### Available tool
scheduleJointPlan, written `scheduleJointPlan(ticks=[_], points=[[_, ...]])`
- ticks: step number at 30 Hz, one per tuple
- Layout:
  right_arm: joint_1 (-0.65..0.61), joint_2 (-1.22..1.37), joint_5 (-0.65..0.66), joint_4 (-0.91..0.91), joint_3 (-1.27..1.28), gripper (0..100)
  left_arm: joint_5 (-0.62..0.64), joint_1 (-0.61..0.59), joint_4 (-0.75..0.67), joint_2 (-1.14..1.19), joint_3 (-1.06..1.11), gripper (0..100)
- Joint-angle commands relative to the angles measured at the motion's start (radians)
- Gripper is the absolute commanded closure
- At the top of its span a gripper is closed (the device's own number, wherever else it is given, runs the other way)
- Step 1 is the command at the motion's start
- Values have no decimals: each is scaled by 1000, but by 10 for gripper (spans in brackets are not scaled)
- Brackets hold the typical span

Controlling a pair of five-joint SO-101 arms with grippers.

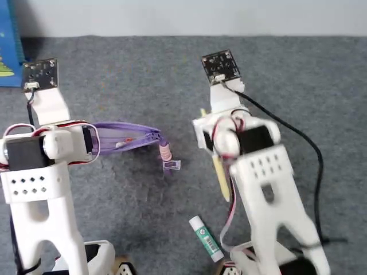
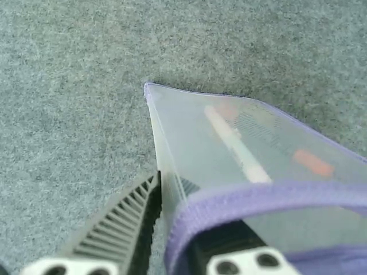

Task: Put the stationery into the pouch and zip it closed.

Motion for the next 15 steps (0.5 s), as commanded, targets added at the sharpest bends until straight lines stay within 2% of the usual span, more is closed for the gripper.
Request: scheduleJointPlan(ticks=[1,9,15], points=[[-81,-176,2,-5,-40,991,-8,-3,-26,-9,-4,989],[-280,-363,-87,-239,-40,991,-8,-5,-25,-9,-4,989],[-349,-458,-146,-506,41,991,-8,-5,-23,-9,-4,989]])
